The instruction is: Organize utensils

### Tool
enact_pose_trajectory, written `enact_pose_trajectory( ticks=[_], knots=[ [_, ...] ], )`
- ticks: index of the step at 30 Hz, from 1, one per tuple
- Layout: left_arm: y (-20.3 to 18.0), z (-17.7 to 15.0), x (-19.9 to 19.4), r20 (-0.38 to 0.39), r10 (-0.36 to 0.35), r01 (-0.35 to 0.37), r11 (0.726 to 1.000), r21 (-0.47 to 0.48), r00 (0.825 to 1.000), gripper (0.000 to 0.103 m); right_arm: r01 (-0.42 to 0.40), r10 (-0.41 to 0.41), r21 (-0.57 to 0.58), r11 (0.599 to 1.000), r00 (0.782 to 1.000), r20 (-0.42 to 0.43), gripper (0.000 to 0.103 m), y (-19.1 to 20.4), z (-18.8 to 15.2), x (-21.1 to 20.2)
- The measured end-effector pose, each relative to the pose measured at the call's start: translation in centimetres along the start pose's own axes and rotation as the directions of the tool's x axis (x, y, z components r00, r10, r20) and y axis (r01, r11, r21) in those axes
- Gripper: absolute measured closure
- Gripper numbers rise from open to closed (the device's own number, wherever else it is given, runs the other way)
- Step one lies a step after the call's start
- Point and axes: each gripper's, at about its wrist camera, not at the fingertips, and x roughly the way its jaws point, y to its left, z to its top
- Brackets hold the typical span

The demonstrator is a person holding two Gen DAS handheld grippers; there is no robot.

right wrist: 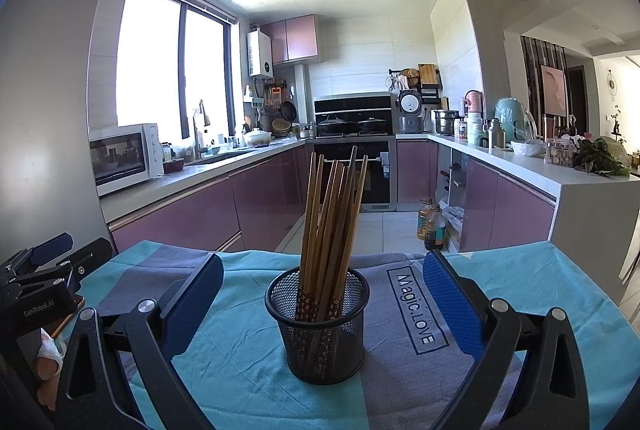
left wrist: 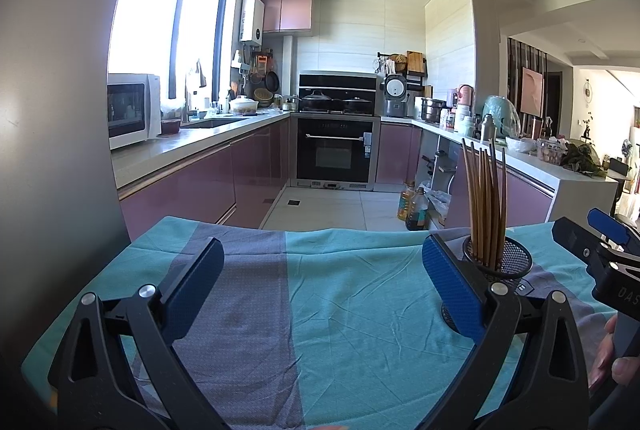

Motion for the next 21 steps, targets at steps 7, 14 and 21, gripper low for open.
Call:
enact_pose_trajectory(
  ticks=[7,14,21],
  knots=[
    [0.23,0.12,0.17,0.002,0.001,-0.001,1.000,-0.001,1.000,0.005,-0.003,0.003,0.007,1.000,1.000,0.002,0.006,-0.09,-0.04,0.09],
    [0.40,0.29,0.21,-0.004,0.007,-0.007,1.000,0.001,1.000,0.006,-0.004,0.004,0.006,1.000,1.000,0.001,0.006,-0.04,0.15,0.33],
    [0.84,0.38,-0.49,0.019,0.016,-0.016,1.000,-0.008,1.000,0.005,-0.003,0.003,0.010,1.000,1.000,-0.019,0.006,-0.21,-0.35,0.57]
  ],
)
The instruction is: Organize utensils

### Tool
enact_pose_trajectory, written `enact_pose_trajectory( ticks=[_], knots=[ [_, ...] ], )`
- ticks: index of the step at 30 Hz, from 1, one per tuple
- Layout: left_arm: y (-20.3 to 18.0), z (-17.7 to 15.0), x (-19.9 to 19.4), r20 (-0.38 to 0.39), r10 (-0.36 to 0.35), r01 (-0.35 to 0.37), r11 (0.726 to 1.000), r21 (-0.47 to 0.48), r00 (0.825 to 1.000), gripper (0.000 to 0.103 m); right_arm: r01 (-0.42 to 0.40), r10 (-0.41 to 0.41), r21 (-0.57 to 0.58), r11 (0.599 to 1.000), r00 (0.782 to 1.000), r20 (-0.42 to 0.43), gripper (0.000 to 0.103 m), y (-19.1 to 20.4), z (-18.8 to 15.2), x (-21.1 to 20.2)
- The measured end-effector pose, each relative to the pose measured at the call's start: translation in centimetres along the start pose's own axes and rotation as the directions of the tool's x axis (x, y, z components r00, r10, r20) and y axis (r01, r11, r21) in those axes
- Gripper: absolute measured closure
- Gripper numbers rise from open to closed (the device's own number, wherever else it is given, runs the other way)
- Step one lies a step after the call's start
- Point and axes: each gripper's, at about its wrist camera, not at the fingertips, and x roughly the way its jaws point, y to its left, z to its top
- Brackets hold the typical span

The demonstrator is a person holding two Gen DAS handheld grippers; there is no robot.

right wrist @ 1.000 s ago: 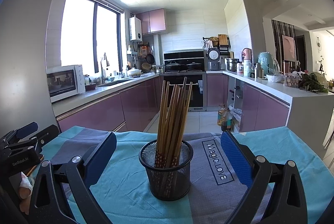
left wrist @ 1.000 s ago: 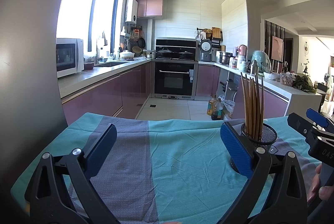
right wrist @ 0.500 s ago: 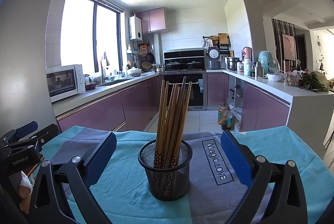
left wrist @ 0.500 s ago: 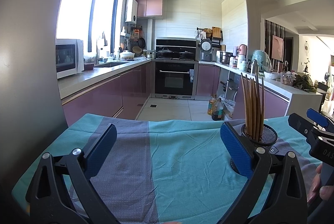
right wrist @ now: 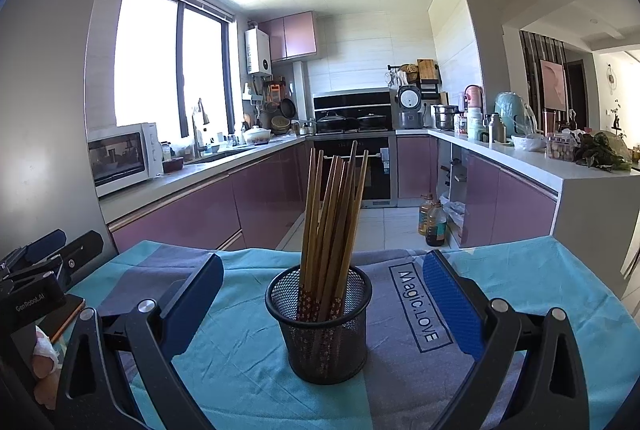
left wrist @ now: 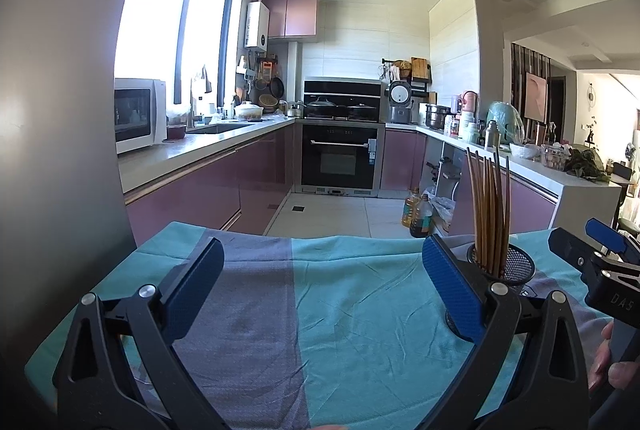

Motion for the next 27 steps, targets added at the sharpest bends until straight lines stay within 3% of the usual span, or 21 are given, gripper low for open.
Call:
enact_pose_trajectory(
  ticks=[27],
  knots=[
    [-0.44,-0.27,0.50,-0.022,-0.007,0.007,1.000,0.013,1.000,0.006,0.001,-0.001,-0.015,1.000,1.000,0.006,0.006,0.19,0.18,-0.26]
  ],
)
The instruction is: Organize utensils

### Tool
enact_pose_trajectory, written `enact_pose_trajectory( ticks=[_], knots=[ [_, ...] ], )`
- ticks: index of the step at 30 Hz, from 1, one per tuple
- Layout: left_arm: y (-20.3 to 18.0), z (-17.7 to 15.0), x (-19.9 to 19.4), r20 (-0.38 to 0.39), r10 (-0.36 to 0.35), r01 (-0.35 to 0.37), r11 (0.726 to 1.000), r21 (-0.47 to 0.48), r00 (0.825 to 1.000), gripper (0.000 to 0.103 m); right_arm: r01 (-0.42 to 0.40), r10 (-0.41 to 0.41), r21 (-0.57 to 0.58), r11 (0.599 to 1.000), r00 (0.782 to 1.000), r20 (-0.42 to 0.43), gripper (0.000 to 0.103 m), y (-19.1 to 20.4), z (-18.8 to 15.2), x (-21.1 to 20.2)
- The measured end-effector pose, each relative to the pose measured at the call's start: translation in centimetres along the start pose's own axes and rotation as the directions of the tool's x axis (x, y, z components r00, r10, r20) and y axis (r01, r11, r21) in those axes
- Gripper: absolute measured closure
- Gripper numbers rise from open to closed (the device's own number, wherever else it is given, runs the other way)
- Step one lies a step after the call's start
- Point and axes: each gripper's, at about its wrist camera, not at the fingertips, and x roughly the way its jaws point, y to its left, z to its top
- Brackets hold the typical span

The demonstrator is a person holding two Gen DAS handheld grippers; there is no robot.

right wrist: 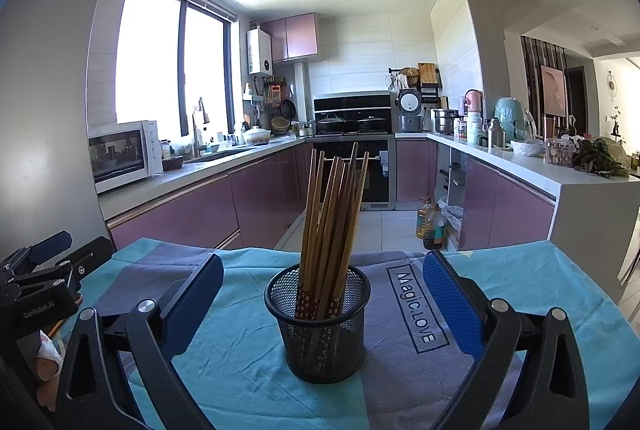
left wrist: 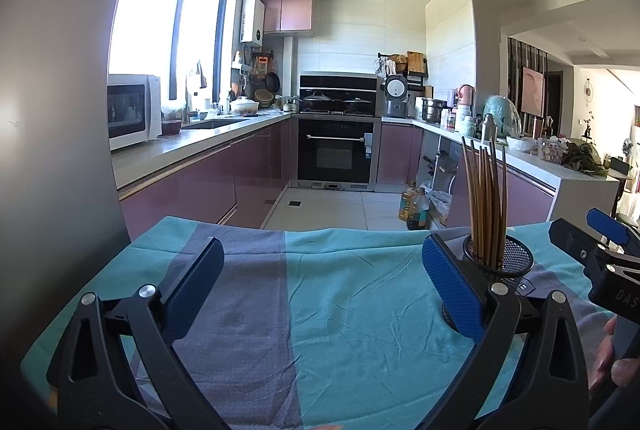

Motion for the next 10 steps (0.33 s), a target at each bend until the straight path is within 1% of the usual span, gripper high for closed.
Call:
enact_pose_trajectory(
  ticks=[2,5,8,10],
  knots=[
    [0.0,0.0,0.2,-0.006,-0.005,0.005,1.000,0.005,1.000,0.005,-0.002,0.002,-0.010,1.000,1.000,-0.009,0.006,-0.2,-0.1,0.1],
    [0.3,-0.3,1.5,-0.075,-0.029,0.029,1.000,0.003,0.997,0.005,0.014,-0.015,-0.021,1.000,0.999,-0.045,0.006,-1.2,-0.5,0.5],
    [1.3,-1.0,3.3,-0.156,-0.006,0.006,1.000,0.001,0.988,0.005,0.060,-0.061,-0.017,0.998,0.990,-0.127,0.006,-3.8,-1.1,1.7],
    [2.6,-1.5,4.8,-0.221,-0.001,-0.002,1.000,-0.016,0.975,0.005,0.116,-0.117,-0.017,0.993,0.971,-0.208,0.006,-6.4,-1.7,3.1]
  ],
)
